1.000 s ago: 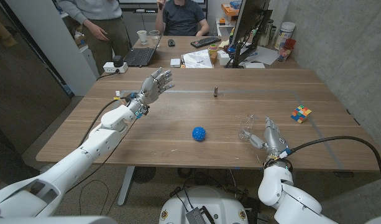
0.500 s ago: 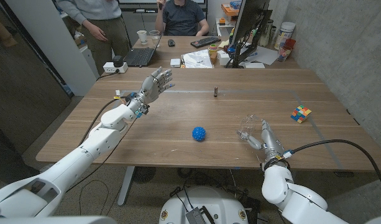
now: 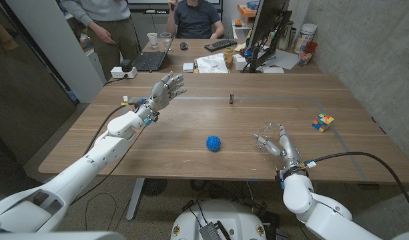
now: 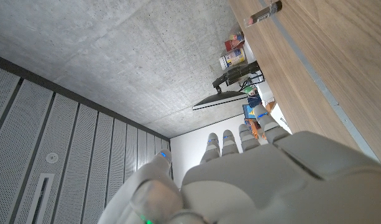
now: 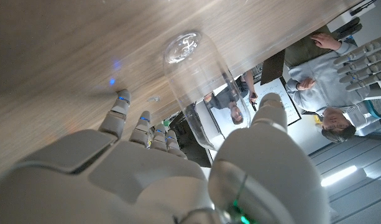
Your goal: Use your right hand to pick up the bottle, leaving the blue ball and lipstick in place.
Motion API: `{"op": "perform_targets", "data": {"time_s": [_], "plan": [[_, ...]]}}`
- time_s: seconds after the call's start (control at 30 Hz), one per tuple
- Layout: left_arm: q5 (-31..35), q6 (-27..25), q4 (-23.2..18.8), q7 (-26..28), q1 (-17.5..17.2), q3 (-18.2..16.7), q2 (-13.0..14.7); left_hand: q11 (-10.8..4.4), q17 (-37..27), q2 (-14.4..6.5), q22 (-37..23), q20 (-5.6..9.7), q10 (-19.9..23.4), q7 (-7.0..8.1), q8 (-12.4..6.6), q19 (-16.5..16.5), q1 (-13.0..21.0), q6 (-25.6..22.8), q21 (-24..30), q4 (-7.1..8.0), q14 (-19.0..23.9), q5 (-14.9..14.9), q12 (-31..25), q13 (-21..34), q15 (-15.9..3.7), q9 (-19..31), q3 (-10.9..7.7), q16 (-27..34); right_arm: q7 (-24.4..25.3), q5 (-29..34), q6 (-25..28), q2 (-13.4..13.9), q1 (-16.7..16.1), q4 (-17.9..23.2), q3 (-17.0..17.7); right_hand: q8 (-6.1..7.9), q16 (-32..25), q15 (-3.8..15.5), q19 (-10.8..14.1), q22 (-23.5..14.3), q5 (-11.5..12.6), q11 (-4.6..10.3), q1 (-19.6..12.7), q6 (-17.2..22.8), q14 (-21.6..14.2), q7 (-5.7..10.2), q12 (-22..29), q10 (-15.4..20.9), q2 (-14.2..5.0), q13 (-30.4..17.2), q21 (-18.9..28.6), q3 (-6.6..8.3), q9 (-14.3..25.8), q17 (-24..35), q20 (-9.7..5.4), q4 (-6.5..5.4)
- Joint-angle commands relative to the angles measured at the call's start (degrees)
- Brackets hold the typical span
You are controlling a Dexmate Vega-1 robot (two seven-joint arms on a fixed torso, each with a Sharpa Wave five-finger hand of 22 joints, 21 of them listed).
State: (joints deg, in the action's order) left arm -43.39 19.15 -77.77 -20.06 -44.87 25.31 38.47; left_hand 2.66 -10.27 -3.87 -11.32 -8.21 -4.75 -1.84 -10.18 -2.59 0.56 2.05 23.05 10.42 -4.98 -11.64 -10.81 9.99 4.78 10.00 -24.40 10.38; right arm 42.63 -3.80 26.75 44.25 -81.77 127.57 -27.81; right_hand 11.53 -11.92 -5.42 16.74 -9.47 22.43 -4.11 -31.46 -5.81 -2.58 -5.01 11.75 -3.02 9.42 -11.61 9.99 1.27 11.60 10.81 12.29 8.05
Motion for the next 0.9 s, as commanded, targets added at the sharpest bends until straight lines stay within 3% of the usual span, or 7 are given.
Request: {"op": "perform_targets", "data": {"time_s": [0.03,0.27,0.43,0.6,0.73,0.83,0.9], "plan": [[0.11,-0.26,1.29,-0.51,0.79,0.05,-0.24,-0.50,-0.08,-3.93,-0.27,-0.27,-0.25,-0.19,-0.24,0.43,-0.47,0.46,-0.15,0.01,0.06,-0.38,-0.37,0.28,-0.21,0.10,0.36,0.38,-5.64,-4.79,-16.90,1.92,2.26,-7.09,-0.54,0.30,-0.52,-0.20,2.12,-0.56,0.57,-0.04,-0.75,0.37,-0.50,0.37,0.46,0.59,0.20,-0.22,1.28,-0.52,0.23,0.17,-0.03,0.27],[0.06,-0.53,1.61,-0.69,1.03,0.16,-0.42,-0.52,-0.07,-3.94,-0.27,-0.25,-0.27,-0.20,-0.24,0.47,-0.45,0.48,-0.16,0.00,0.06,-0.43,-0.36,0.28,-0.23,0.10,0.43,0.37,-8.73,-5.10,-20.68,4.24,3.01,-7.99,-1.20,0.43,-0.50,0.46,3.11,-0.54,1.12,0.45,-1.78,0.53,-0.63,1.17,0.42,0.62,-0.10,-0.27,1.53,-0.78,0.26,0.18,-0.14,0.51],[-0.05,-0.71,1.49,-0.86,1.01,0.18,-0.40,-0.61,-0.07,-3.87,-0.27,-0.22,-0.17,-0.15,-0.26,0.48,-0.45,0.46,-0.17,-0.01,0.10,-0.48,-0.40,0.28,-0.22,0.10,0.54,0.38,-7.38,-3.89,-18.69,4.48,2.93,-6.56,-1.77,0.35,-0.51,1.43,5.42,-0.49,2.06,1.18,-4.52,-0.06,-1.05,2.11,0.21,0.20,-0.65,-0.36,2.05,-0.92,0.29,0.18,-0.48,1.12],[-0.20,-0.37,1.23,-1.06,0.71,0.09,-0.39,-0.64,-0.08,-3.70,-0.28,-0.19,-0.13,-0.11,-0.27,0.48,-0.51,0.44,-0.18,0.01,0.10,-0.52,-0.41,0.28,-0.28,0.11,0.71,0.38,-4.54,-1.43,-15.13,3.51,3.37,-5.70,-2.78,0.93,-1.02,3.65,12.54,-0.45,3.65,2.43,-13.18,0.82,-3.55,3.12,0.82,2.11,-2.95,-0.66,3.23,-0.25,0.36,0.33,-1.03,1.57],[-0.13,-0.02,0.98,-0.97,0.42,-0.10,-0.21,-0.68,-0.08,-3.47,-0.29,-0.15,-0.08,-0.04,-0.28,0.49,-0.59,0.44,-0.19,0.04,0.17,-0.58,-0.43,0.28,-0.36,0.11,0.93,0.41,-2.81,0.62,-11.45,3.28,3.76,-4.53,-3.58,1.90,-2.55,7.26,18.69,-0.71,3.32,3.13,-23.58,4.18,-8.57,3.96,1.65,5.48,-7.44,-1.17,4.00,2.05,0.54,0.78,-5.72,1.45],[-0.29,-0.11,0.63,-0.80,0.05,-0.23,-0.03,-0.72,-0.09,-3.29,-0.31,-0.13,-0.04,-0.05,-0.28,0.51,-0.67,0.43,-0.19,0.08,0.23,-0.63,-0.44,0.28,-0.36,0.11,1.12,0.43,-1.71,0.53,-13.67,2.55,3.51,-5.71,-3.53,3.31,-5.14,10.66,23.67,-1.13,1.90,3.87,-29.24,8.73,-14.01,5.05,2.93,9.41,-10.39,-2.05,5.34,3.03,0.86,1.93,-10.76,0.98],[-0.20,-0.43,0.32,-0.58,-0.08,-0.19,0.19,-0.66,-0.09,-3.18,-0.32,-0.11,-0.01,-0.03,-0.29,0.51,-0.73,0.43,-0.19,0.11,0.28,-0.67,-0.45,0.28,-0.32,0.12,1.24,0.45,-0.32,2.35,-10.93,2.25,3.71,-4.92,-4.10,4.05,-6.80,12.47,25.30,-1.34,1.08,4.18,-31.15,11.15,-16.56,5.24,4.16,12.30,-11.72,-2.71,5.88,3.11,1.13,2.95,-12.18,0.65]]}}
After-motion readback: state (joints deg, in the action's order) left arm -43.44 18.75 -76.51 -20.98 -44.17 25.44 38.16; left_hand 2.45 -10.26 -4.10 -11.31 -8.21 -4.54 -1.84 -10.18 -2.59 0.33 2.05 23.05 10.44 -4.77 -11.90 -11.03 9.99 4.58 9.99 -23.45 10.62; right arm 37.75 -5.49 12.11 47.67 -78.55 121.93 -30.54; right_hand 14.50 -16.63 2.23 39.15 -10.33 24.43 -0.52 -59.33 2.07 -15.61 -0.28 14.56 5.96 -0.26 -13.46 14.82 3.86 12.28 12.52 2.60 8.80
